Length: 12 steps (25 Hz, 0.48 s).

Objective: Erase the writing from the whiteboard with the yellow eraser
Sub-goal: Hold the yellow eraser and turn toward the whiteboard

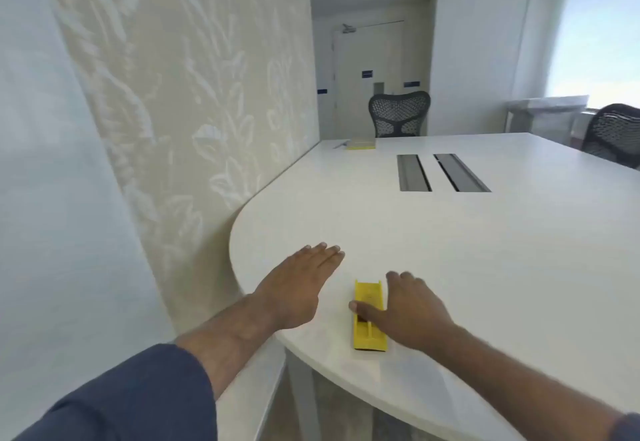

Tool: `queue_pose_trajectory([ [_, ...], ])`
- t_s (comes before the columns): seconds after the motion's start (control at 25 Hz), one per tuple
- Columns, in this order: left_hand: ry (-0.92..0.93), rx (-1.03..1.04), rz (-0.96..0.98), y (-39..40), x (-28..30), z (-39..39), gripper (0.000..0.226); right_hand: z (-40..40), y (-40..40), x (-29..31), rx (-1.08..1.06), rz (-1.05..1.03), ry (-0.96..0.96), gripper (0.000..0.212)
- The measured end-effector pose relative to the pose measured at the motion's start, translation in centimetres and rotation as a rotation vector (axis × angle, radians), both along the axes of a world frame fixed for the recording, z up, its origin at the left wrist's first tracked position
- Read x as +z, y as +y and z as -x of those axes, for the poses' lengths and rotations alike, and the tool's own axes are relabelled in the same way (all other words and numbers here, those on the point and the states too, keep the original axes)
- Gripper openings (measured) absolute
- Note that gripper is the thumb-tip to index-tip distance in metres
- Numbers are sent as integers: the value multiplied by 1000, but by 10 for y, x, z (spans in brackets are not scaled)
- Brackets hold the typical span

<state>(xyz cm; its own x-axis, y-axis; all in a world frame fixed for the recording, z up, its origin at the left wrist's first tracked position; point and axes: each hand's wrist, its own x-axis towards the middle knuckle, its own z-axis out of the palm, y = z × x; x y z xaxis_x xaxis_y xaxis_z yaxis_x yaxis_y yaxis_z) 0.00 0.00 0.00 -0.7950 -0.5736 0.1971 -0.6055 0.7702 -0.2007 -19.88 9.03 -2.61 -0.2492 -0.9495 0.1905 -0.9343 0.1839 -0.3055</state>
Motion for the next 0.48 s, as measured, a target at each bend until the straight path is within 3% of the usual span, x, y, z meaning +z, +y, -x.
queue_pose_trajectory([
  [0.32,-115,-135,-256,-7,-17,43,94,-13,-1,-26,11,-109,-223,40],
  [0.48,-126,-130,-322,-16,-24,49,69,-10,-7,-21,121,-144,-147,33],
])
